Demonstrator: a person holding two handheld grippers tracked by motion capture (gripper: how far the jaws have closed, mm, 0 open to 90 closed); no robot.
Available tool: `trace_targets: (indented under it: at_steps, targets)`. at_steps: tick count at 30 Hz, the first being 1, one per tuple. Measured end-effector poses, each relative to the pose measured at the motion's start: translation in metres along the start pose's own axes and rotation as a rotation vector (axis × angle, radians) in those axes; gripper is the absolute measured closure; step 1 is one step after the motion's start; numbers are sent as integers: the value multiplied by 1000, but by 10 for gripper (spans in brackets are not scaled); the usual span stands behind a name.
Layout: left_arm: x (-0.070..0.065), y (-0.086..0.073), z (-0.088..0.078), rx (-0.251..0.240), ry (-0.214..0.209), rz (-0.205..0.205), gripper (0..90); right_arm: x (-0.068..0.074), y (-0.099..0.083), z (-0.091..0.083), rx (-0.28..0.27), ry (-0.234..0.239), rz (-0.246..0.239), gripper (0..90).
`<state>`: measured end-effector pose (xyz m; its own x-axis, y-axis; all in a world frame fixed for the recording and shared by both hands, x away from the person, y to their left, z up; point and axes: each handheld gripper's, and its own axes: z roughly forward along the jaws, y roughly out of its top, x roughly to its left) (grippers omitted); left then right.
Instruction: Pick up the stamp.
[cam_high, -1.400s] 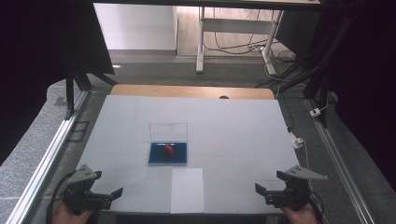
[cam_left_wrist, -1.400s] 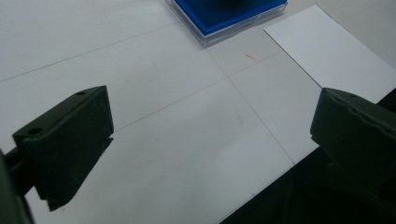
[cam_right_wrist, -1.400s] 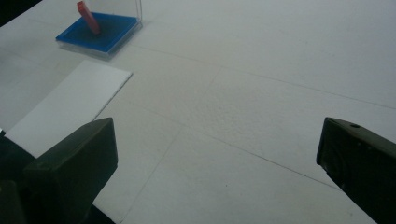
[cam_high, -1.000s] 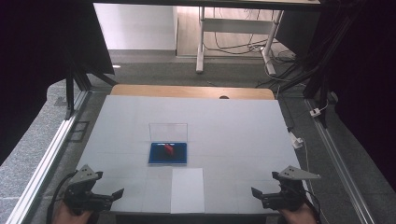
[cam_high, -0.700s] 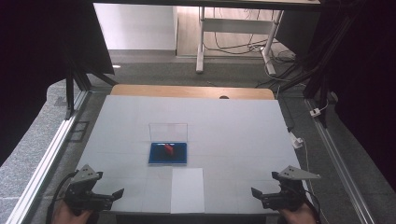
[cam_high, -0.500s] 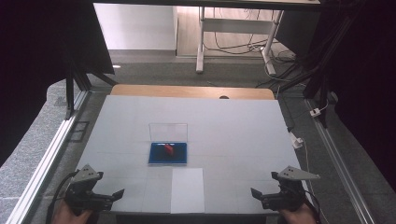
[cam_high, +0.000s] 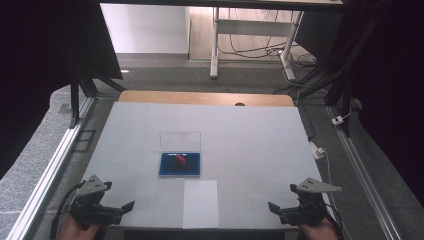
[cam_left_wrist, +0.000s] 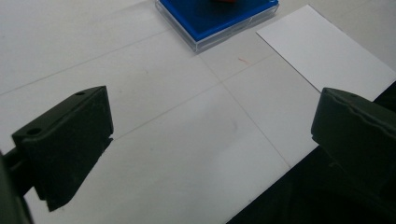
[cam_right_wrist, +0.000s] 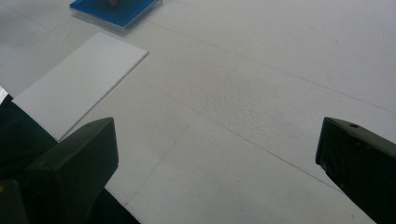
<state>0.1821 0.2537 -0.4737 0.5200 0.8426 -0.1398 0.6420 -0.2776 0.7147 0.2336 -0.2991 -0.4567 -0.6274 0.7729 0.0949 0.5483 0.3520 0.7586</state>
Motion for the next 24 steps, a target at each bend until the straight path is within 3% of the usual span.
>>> trace_targets:
  at_steps: [7,15,24]
  targets:
    - [-2,5,6,-9,-12,24,0,0,0,0,4,2,0,0]
    - [-5,14,20,-29,-58,64,0,-1,0,1,4,5,4,0]
    - [-8,23,36,-13,-78,85,0,-1,0,1,9,10,6,0]
